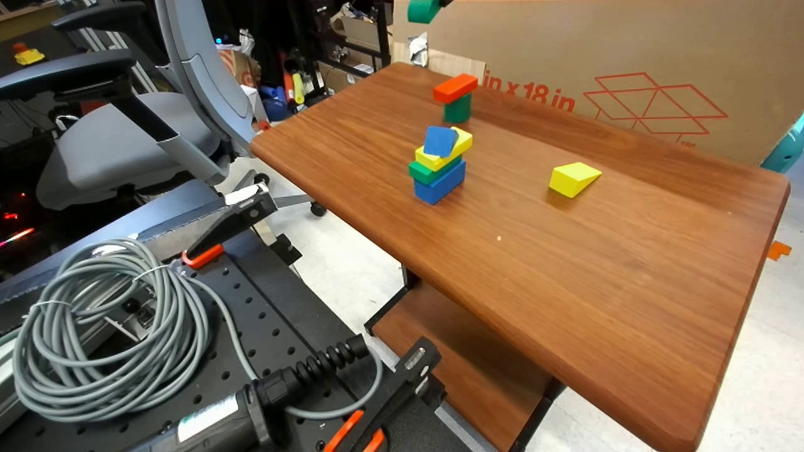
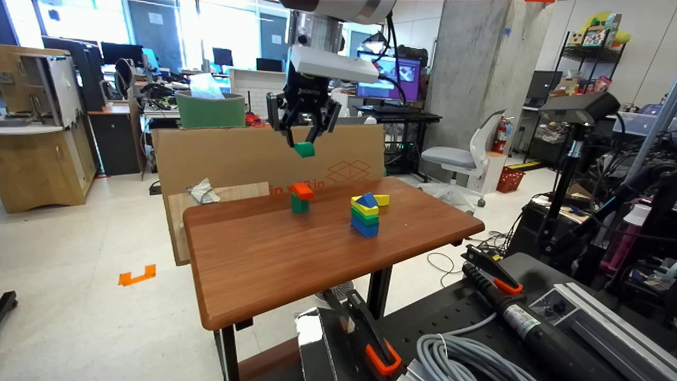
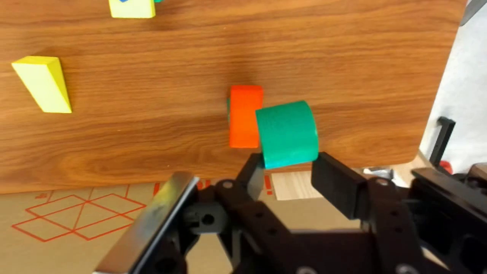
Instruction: Put the green block on the table on top of the orange block
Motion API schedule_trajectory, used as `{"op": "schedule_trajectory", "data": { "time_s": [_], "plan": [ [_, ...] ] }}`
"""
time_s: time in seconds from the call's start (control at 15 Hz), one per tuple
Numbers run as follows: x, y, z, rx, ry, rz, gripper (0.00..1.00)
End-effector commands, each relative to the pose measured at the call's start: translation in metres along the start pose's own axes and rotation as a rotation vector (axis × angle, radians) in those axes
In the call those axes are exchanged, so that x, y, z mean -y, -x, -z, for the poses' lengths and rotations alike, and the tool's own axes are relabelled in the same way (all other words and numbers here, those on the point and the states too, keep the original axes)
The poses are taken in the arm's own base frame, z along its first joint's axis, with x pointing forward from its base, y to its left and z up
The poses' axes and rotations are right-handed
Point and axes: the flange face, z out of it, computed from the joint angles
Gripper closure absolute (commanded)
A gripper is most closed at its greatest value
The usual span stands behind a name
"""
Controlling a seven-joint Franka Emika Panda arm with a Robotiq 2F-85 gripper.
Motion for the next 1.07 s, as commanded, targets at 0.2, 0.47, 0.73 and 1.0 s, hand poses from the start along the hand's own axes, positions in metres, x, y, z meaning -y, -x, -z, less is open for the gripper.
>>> {"op": "schedule_trajectory", "data": {
  "time_s": [0.2,0.47,0.73,1.0],
  "plan": [
    [-0.038,-0.029,-0.012,-0.007,0.021,-0.177,0.85],
    [-0.045,-0.036,-0.029,0.013,0.016,-0.227,0.85],
    [-0.042,-0.039,-0.054,0.050,0.020,-0.240,0.85],
    [-0.036,-0.037,-0.084,0.093,0.044,-0.241,0.85]
  ]
}}
